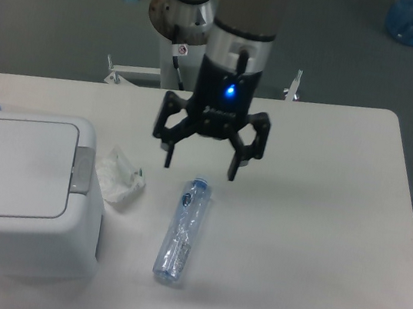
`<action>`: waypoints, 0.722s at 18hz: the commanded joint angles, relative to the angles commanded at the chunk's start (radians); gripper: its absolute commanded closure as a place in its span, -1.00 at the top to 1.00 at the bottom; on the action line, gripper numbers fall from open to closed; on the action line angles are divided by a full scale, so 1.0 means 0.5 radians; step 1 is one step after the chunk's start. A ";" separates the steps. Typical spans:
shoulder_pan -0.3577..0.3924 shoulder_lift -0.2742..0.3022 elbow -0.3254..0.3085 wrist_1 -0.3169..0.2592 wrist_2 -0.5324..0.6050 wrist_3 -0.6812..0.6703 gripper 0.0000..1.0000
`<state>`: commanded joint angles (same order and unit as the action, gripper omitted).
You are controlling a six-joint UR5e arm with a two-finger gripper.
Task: Open the trash can
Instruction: 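Lower the open gripper toward the trash bin lid beside the tissue, then move the gripper down onto the bin lid's edge near the tissue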
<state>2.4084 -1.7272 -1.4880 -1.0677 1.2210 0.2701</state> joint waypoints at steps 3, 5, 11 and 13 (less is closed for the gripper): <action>-0.015 -0.009 0.000 0.000 -0.006 -0.034 1.00; -0.055 -0.012 0.000 -0.003 -0.006 -0.034 1.00; -0.111 -0.034 -0.003 0.000 -0.006 -0.138 1.00; -0.132 -0.040 -0.003 0.000 -0.012 -0.199 1.00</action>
<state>2.3425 -1.7472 -1.4895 -1.0677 1.2149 0.1705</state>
